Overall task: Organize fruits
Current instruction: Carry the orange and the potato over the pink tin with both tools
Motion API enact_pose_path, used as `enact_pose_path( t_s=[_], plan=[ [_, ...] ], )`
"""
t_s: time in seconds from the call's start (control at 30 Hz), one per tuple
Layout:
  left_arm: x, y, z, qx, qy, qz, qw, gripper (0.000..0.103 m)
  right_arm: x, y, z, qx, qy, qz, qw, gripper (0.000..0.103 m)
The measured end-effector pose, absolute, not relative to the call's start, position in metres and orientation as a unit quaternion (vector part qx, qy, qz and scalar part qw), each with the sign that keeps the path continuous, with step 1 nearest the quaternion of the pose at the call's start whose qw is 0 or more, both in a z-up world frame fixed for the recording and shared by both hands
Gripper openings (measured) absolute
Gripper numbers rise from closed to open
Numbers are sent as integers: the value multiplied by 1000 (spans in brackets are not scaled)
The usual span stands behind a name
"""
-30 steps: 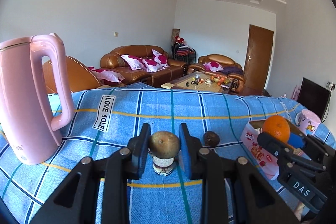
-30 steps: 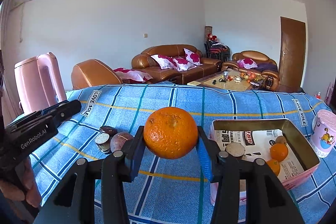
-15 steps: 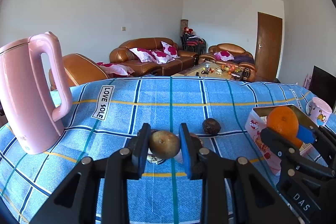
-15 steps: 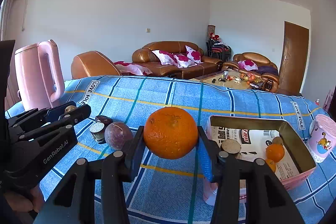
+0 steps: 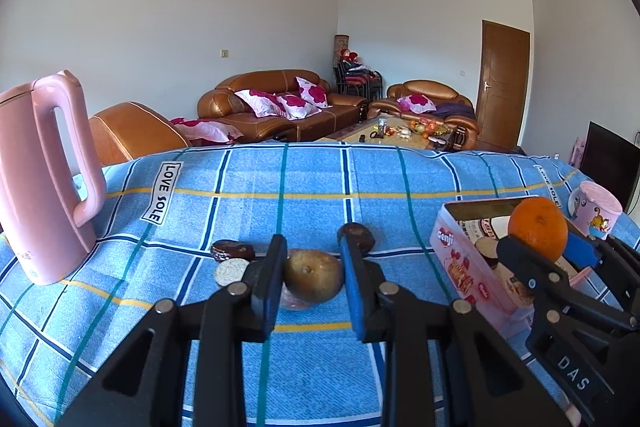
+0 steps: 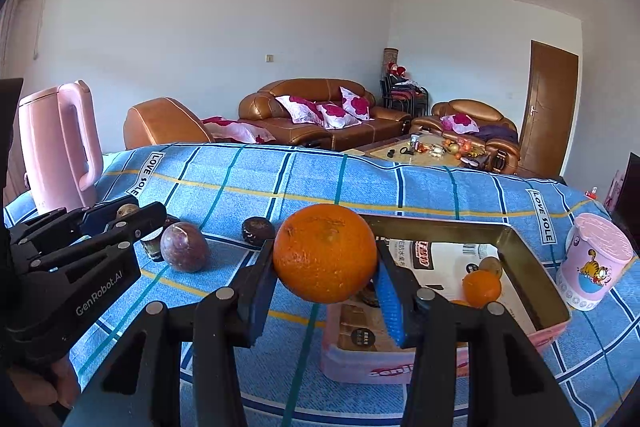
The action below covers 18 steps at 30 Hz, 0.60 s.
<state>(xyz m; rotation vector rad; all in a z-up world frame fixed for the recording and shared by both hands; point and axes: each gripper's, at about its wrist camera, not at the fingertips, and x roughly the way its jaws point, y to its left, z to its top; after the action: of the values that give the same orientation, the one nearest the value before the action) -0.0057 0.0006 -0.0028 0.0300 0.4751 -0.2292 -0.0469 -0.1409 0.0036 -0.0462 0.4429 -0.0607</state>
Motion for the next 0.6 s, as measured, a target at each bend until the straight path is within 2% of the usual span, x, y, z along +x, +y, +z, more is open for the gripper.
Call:
enact_pose_path(
  t_s=[0.6],
  plan=[
    [-10,-64,-1,26,234,-157,959,29,-50,-213,10,8,209,-74,975,49]
  ],
)
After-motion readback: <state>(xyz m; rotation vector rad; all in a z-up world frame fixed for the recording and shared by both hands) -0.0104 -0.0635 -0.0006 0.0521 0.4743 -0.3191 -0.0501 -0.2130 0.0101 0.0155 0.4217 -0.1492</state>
